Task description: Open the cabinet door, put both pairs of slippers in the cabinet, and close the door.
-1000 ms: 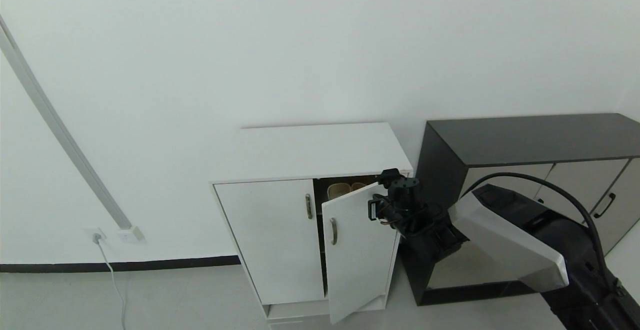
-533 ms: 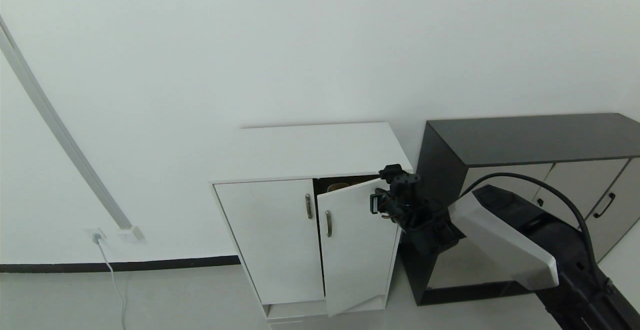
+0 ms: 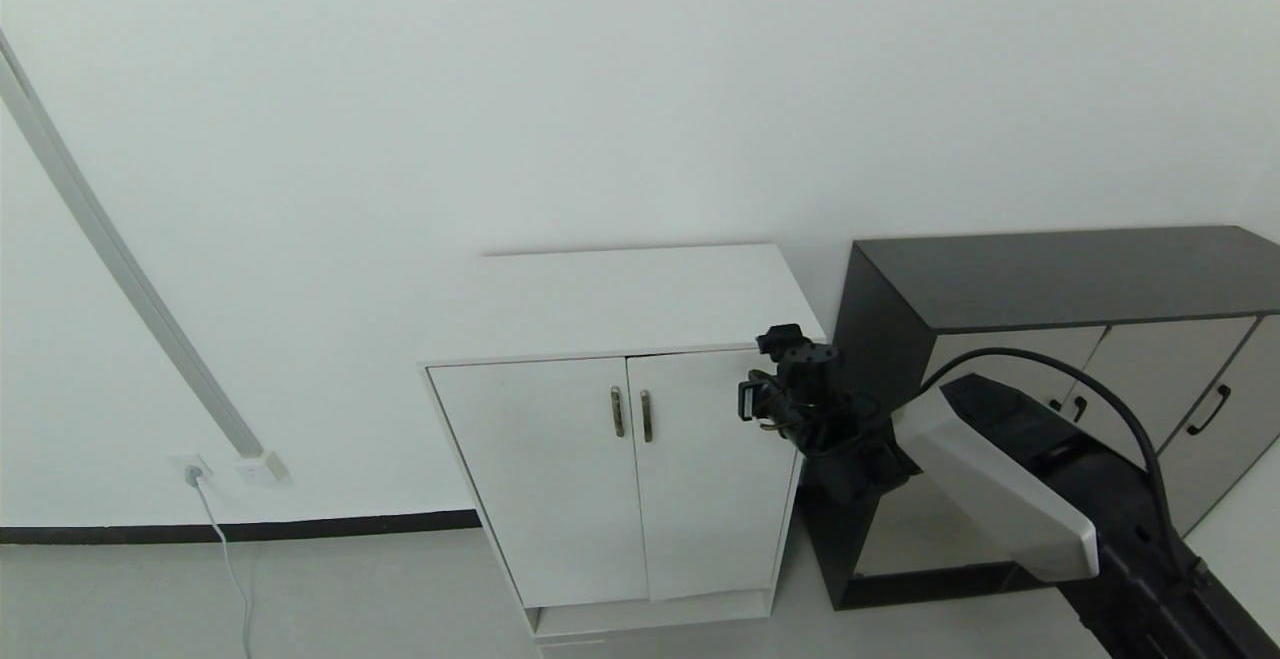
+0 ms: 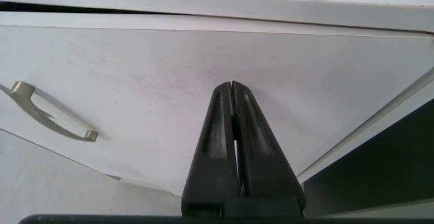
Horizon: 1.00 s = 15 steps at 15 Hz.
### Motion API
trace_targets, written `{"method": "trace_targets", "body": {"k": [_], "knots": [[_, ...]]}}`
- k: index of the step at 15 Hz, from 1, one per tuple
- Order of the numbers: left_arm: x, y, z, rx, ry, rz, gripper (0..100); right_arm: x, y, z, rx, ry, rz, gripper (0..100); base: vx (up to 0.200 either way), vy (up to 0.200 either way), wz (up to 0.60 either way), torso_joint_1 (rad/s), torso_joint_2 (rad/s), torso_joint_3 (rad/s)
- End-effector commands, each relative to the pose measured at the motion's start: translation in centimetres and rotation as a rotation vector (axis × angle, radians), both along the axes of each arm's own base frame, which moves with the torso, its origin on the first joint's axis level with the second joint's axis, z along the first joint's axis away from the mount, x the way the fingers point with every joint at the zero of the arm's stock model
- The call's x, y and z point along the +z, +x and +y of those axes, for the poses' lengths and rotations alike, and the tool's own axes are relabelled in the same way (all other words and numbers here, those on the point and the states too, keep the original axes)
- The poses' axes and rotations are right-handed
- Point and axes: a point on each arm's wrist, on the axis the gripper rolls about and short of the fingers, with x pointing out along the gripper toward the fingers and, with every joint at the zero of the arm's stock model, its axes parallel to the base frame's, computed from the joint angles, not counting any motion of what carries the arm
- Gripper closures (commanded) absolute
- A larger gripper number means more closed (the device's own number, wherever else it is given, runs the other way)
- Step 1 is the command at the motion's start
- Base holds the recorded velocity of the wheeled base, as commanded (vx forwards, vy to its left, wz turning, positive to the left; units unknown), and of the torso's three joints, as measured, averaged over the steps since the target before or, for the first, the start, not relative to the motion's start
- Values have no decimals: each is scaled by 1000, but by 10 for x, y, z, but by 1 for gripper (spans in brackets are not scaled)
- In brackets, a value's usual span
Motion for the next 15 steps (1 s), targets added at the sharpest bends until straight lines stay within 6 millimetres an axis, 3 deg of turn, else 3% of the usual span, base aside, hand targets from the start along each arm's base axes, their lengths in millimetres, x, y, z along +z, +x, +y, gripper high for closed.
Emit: {"method": "trace_targets", "body": {"k": [1, 15], "knots": [[0, 0, 0, 0, 0, 1, 100, 0, 0, 0, 0, 1, -1, 100, 0, 0, 0, 0, 0, 0], [0, 0, 0, 0, 0, 1, 100, 2, 6, 2, -3, 0, -1, 100, 0, 0, 0, 0, 0, 0]]}}
